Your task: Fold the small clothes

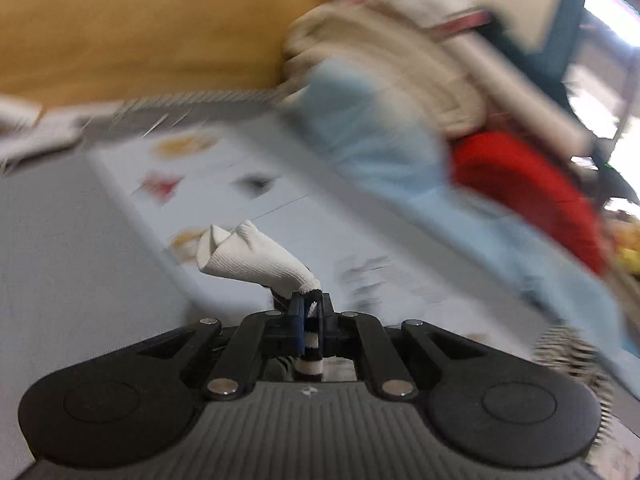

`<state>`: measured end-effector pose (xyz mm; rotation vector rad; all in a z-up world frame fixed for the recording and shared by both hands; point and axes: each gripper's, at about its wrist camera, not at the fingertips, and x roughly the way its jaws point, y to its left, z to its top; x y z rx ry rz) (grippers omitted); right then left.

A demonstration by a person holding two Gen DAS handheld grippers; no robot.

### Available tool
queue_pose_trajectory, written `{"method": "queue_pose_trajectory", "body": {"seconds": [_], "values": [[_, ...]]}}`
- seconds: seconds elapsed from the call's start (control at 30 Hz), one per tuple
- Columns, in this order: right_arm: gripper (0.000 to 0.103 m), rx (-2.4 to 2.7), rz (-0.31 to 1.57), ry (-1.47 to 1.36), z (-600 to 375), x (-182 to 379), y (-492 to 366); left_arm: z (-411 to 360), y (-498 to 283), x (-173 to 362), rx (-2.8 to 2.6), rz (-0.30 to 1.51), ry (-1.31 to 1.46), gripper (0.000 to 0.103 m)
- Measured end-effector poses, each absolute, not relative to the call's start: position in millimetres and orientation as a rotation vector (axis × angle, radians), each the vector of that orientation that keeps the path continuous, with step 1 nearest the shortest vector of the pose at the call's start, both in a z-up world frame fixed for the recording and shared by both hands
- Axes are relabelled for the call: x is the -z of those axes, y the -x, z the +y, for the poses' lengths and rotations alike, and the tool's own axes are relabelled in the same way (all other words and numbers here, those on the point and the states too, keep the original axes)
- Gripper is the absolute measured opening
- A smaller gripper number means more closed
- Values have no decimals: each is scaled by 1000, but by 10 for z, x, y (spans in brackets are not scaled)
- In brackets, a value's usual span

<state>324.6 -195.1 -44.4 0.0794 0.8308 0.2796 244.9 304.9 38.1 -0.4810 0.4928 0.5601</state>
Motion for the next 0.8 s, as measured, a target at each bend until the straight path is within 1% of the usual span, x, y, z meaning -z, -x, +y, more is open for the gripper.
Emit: {"method": "queue_pose_trajectory", "body": {"seconds": [0.1, 0.2, 0.3, 0.37, 0.4, 0.43, 0.47, 0.53, 0.57, 0.7, 0.77, 0.8], "values": [[15, -257, 844, -131, -2039, 422, -3260, 2274, -2511, -778, -379, 457, 434, 6], [15, -235, 844, -202, -2182, 371, -3277, 1299, -2605, -928, -166, 464, 356, 6], [15, -205, 834, -256, -2352, 330, -3286, 336, -2740, -715, 51, 506, 304, 6], [15, -169, 830, -287, -2489, 324, -3283, -137, -2832, -437, 163, 591, 291, 8], [15, -151, 831, -298, -2553, 336, -3284, -323, -2891, -294, 219, 666, 297, 16], [16, -121, 836, -316, -2635, 352, -3289, -471, -2962, -172, 278, 751, 300, 20], [16, -94, 841, -333, -2710, 379, -3293, -551, -2996, -110, 297, 790, 302, 20], [16, -29, 858, -377, -2861, 439, -3308, -532, -3023, -119, 265, 775, 305, 30], [16, -6, 870, -398, -2921, 468, -3320, -457, -3049, -139, 235, 764, 311, 31], [19, 7, 922, -467, -3018, 609, -3380, 119, -3211, -174, 32, 726, 321, 32], [25, -9, 958, -476, -2976, 690, -3429, 498, -3290, -76, -98, 752, 343, 32], [26, -5, 977, -479, -2962, 730, -3438, 702, -3323, -9, -162, 781, 384, 32]]}}
